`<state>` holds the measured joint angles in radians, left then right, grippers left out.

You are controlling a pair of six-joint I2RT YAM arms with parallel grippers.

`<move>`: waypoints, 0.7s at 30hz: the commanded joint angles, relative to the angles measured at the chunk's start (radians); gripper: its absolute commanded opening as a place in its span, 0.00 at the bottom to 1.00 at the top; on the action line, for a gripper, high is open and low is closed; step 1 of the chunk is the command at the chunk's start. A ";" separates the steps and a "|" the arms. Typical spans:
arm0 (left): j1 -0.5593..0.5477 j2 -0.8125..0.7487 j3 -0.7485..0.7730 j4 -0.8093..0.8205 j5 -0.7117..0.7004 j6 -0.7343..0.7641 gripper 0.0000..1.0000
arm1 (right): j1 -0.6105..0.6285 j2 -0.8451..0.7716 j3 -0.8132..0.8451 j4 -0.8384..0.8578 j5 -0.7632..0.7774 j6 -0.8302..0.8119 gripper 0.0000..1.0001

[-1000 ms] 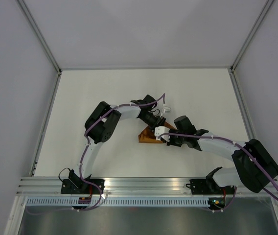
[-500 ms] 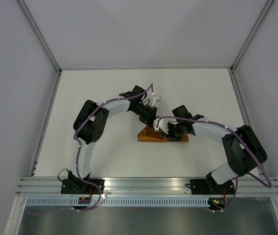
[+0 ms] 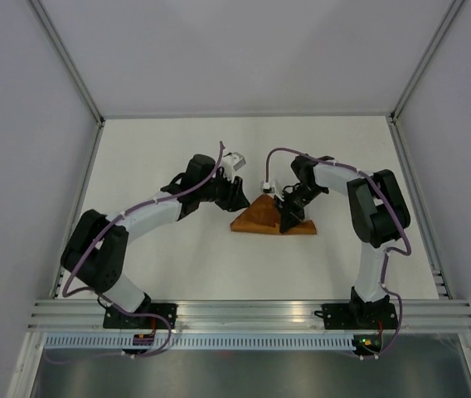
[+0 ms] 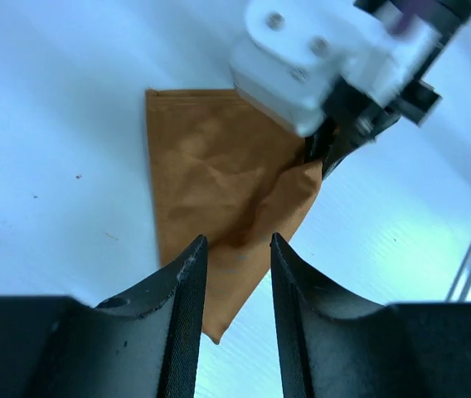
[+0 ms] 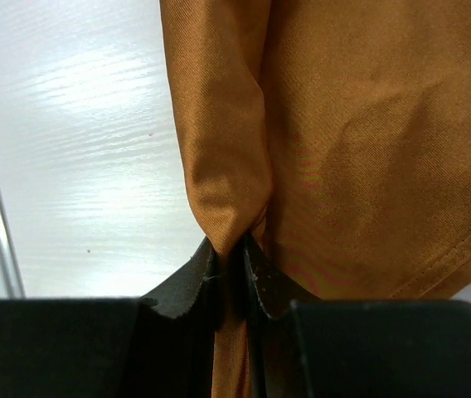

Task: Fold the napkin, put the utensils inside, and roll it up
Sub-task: Roll the napkin with the utensil

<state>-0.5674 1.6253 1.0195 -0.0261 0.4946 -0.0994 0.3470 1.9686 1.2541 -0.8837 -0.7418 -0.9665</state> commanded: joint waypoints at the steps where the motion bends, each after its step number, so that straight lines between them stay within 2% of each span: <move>1: -0.020 -0.123 -0.185 0.392 -0.103 -0.043 0.41 | -0.022 0.142 0.048 -0.086 0.067 -0.092 0.17; 2: -0.031 -0.148 -0.270 0.441 -0.109 -0.031 0.42 | -0.022 0.159 0.065 -0.115 0.067 -0.095 0.17; 5: -0.133 -0.197 -0.358 0.549 -0.184 0.081 0.44 | -0.025 0.208 0.119 -0.145 0.074 -0.084 0.17; 6: -0.199 -0.191 -0.363 0.552 -0.207 0.157 0.45 | -0.025 0.231 0.129 -0.150 0.081 -0.080 0.17; 7: -0.231 -0.179 -0.358 0.552 -0.270 0.190 0.45 | -0.025 0.240 0.152 -0.158 0.084 -0.080 0.17; 12: -0.368 -0.084 -0.288 0.514 -0.369 0.335 0.49 | -0.026 0.282 0.205 -0.184 0.099 -0.054 0.17; 16: -0.426 0.008 -0.219 0.457 -0.428 0.429 0.54 | -0.028 0.300 0.226 -0.199 0.111 -0.046 0.17; 20: -0.460 0.079 -0.182 0.479 -0.490 0.504 0.55 | -0.029 0.311 0.245 -0.212 0.116 -0.046 0.17; 21: -0.462 0.088 -0.174 0.474 -0.490 0.526 0.59 | -0.028 0.314 0.251 -0.215 0.114 -0.046 0.17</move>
<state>-1.0157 1.6863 0.8005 0.4152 0.0711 0.2935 0.3157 2.2013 1.5196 -1.1847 -0.8066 -0.9672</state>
